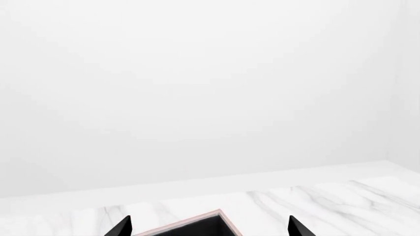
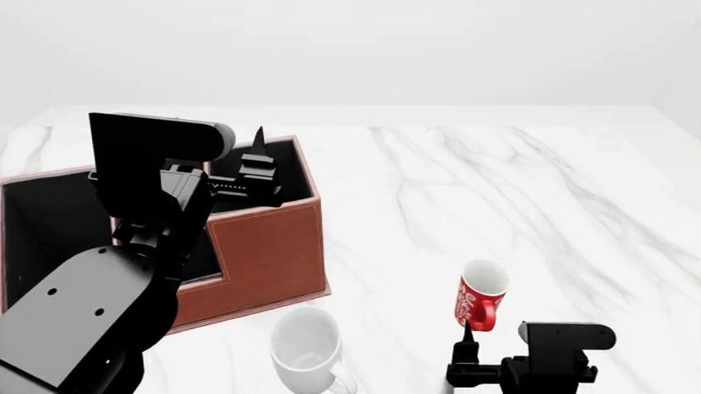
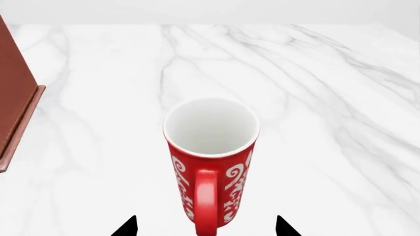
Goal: Pick up the red mug and place it to the right of the caddy.
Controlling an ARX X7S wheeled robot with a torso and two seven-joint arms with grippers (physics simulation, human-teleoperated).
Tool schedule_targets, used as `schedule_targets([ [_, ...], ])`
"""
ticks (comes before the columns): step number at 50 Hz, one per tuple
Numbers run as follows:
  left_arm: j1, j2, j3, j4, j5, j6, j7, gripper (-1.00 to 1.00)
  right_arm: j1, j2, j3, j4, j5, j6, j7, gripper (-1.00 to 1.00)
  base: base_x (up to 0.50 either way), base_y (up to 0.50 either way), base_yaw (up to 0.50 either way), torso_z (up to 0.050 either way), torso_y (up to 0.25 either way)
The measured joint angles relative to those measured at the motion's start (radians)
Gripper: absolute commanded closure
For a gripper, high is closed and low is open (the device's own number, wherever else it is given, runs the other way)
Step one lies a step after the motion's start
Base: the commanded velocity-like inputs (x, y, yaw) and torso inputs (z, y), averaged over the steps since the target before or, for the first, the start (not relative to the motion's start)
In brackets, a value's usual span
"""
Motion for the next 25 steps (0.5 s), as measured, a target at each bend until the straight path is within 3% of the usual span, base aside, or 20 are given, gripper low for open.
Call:
schedule_targets([
  [10, 0.004, -0.003, 0.001, -0.001, -0.004, 0.005, -0.003, -1.00, 0.032, -0.001, -0.006, 0.046, -0.003, -0.004, -0.001, -1.00, 0.00, 0.00, 0.00, 0.000, 0.000],
  [11, 0.004, -0.004, 0.001, -0.002, -0.004, 0.006, -0.004, -1.00, 0.034, -0.001, -0.007, 0.048, -0.003, -0.005, 0.000, 1.00, 0.00, 0.00, 0.00, 0.000, 0.000],
  [25, -0.001, -0.005, 0.016, -0.015, -0.005, 0.015, -0.007, -1.00, 0.049, 0.002, -0.014, 0.064, 0.007, -0.009, -0.005, 1.00, 0.00, 0.00, 0.00, 0.000, 0.000],
])
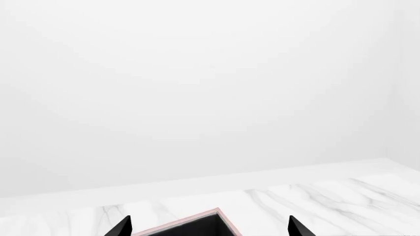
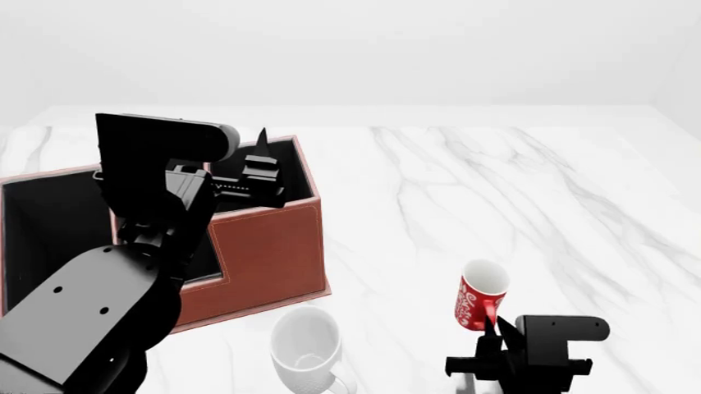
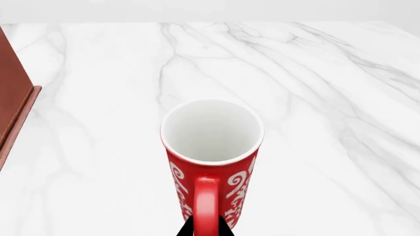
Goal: Pick up the red mug and place it to the right of the caddy.
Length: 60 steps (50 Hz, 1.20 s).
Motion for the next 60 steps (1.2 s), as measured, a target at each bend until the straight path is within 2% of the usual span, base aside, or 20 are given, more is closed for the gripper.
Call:
schedule_targets([
  [21, -0.010, -0.003, 0.012, -0.004, -0.009, 0.000, -0.008, -1.00, 0.031, 0.045, -0.015, -0.081, -0.005, 0.035, 0.017, 1.00, 0.00, 0.00, 0.00, 0.000, 0.000],
  [36, -0.015, -0.006, 0.010, -0.014, -0.016, 0.009, -0.011, -1.00, 0.251, 0.096, -0.097, -0.100, 0.021, 0.117, -0.090, 1.00, 0.00, 0.00, 0.00, 0.000, 0.001],
  [45, -0.016, -0.006, 0.007, -0.020, -0.021, 0.012, -0.013, -1.00, 0.422, 0.051, -0.176, 0.125, 0.032, 0.031, -0.240, 1.00, 0.00, 0.00, 0.00, 0.000, 0.000],
  [60, -0.023, -0.009, 0.008, -0.031, -0.028, 0.018, -0.016, -1.00, 0.690, -0.104, -0.274, 0.764, -0.032, -0.263, -0.430, 1.00, 0.00, 0.00, 0.00, 0.000, 0.001],
])
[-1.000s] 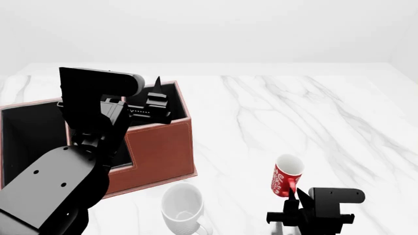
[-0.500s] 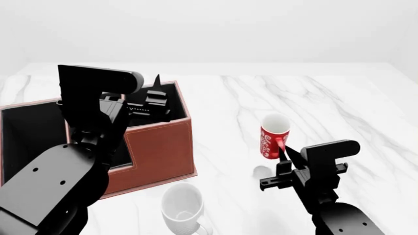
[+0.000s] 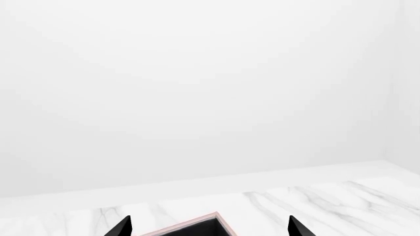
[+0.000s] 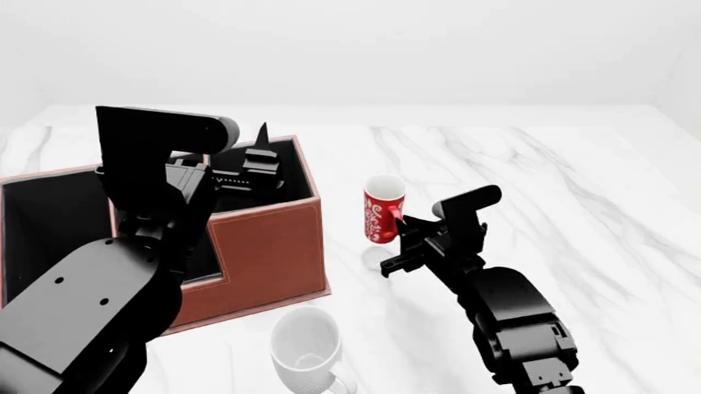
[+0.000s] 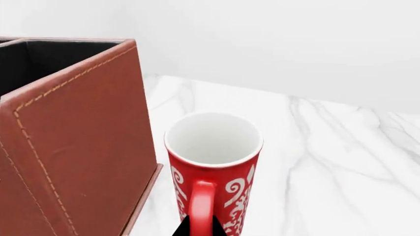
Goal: Pick up the red mug and place it to the right of the caddy.
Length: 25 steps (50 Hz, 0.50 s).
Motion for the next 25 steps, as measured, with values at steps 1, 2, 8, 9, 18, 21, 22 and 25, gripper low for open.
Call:
schedule_targets([
  [1, -0.001, 0.000, 0.000, 0.000, 0.000, 0.000, 0.000, -1.00, 0.014, -0.010, -0.004, 0.036, -0.002, -0.017, -0.011, 1.00, 0.00, 0.00, 0.00, 0.000, 0.000],
  [2, -0.001, 0.000, 0.000, -0.001, -0.001, 0.000, -0.001, -1.00, 0.026, -0.019, -0.007, 0.069, -0.004, -0.034, -0.021, 1.00, 0.00, 0.00, 0.00, 0.000, 0.000],
  [8, -0.001, -0.002, 0.002, -0.005, -0.002, 0.004, -0.002, -1.00, 0.069, -0.059, -0.026, 0.199, -0.005, -0.099, -0.073, 1.00, 0.00, 0.00, 0.00, 0.000, 0.002],
  [9, -0.001, -0.003, 0.002, -0.005, -0.002, 0.005, -0.002, -1.00, 0.073, -0.064, -0.028, 0.212, -0.004, -0.106, -0.081, 1.00, 0.00, 0.00, 0.00, 0.000, 0.000],
  [18, -0.001, -0.005, 0.005, -0.009, -0.005, 0.010, -0.004, -1.00, 0.059, -0.077, -0.047, 0.222, 0.012, -0.128, -0.129, 1.00, 0.00, 0.00, 0.00, 0.000, 0.000],
  [21, -0.001, -0.006, 0.004, -0.009, -0.007, 0.010, -0.005, -1.00, 0.053, -0.078, -0.053, 0.227, 0.013, -0.137, -0.139, 1.00, 0.00, 0.00, 0.00, 0.000, 0.000],
  [22, -0.001, -0.007, 0.004, -0.009, -0.008, 0.009, -0.005, -1.00, 0.051, -0.078, -0.055, 0.229, 0.013, -0.141, -0.141, 1.00, 0.00, 0.00, 0.00, 0.000, 0.000],
  [25, -0.002, -0.008, 0.003, -0.007, -0.010, 0.008, -0.007, -1.00, 0.049, -0.080, -0.061, 0.248, 0.010, -0.156, -0.146, 1.00, 0.00, 0.00, 0.00, 0.000, 0.003],
])
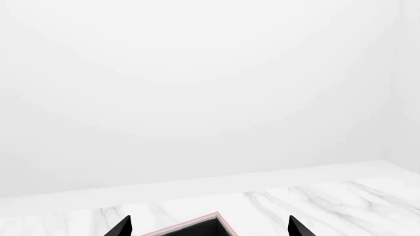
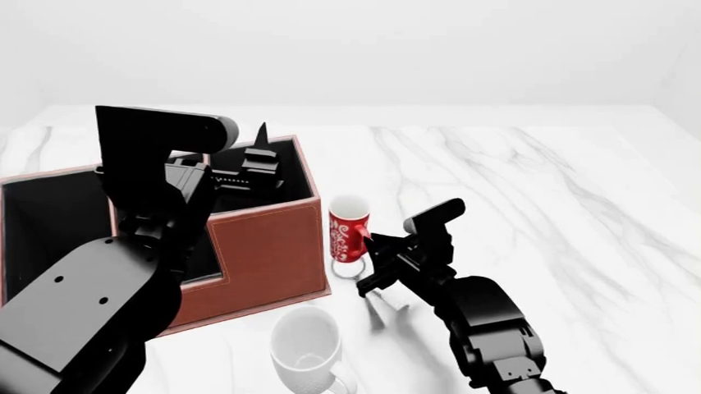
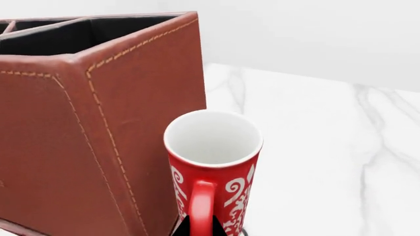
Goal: Pick up the red mug and place it to the right of the caddy.
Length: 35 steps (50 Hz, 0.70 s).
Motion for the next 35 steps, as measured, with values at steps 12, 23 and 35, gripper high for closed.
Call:
schedule_targets([
  [12, -0.005, -0.003, -0.003, 0.005, -0.011, -0.007, -0.005, -1.00, 0.013, -0.008, -0.020, 0.103, -0.020, -0.059, -0.005, 1.00, 0.00, 0.00, 0.00, 0.000, 0.000],
  [23, 0.000, -0.006, -0.006, 0.005, -0.020, -0.005, -0.006, -1.00, 0.034, -0.018, -0.040, 0.180, -0.036, -0.075, -0.004, 1.00, 0.00, 0.00, 0.00, 0.000, 0.001],
  [35, 0.001, -0.009, -0.009, 0.006, -0.030, -0.004, -0.009, -1.00, 0.069, -0.024, -0.046, 0.205, -0.011, -0.033, -0.011, 1.00, 0.00, 0.00, 0.00, 0.000, 0.000],
])
